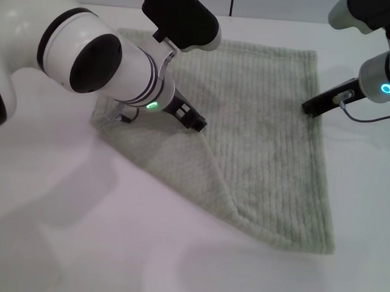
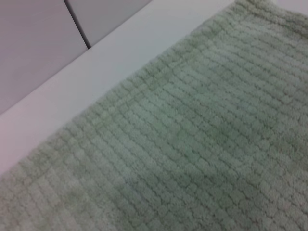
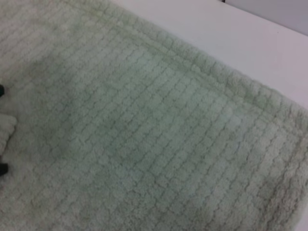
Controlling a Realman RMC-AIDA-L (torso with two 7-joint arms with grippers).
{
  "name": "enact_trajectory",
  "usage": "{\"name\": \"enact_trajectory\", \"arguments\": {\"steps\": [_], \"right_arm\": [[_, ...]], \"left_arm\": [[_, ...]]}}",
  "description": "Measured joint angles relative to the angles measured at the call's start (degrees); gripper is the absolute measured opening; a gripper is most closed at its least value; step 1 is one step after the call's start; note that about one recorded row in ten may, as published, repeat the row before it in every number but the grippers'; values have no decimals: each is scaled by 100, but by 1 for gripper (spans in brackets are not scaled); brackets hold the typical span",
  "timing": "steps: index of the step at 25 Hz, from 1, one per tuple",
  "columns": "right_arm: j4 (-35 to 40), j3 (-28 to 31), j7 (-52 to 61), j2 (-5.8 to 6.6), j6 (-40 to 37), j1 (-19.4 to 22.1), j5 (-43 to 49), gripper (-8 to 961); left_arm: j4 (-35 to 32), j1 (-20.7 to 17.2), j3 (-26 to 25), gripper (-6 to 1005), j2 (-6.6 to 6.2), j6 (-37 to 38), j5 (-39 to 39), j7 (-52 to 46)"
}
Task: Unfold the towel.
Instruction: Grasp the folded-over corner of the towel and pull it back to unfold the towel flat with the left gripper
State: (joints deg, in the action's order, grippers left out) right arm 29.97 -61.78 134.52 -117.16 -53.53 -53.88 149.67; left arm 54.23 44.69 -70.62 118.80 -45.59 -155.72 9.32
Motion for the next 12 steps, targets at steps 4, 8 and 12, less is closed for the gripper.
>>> {"name": "enact_trajectory", "arguments": {"steps": [4, 8, 12], "right_arm": [[3, 0, 0, 0, 0, 6, 0, 0], [9, 0, 0, 0, -1, 9, 0, 0], [9, 0, -3, 0, 0, 6, 0, 0]], "left_arm": [[-22, 22, 30, 666, 2, -9, 13, 2], [-31, 34, 29, 664, 2, -21, 16, 3], [-47, 52, 7, 663, 3, -19, 16, 10]]}}
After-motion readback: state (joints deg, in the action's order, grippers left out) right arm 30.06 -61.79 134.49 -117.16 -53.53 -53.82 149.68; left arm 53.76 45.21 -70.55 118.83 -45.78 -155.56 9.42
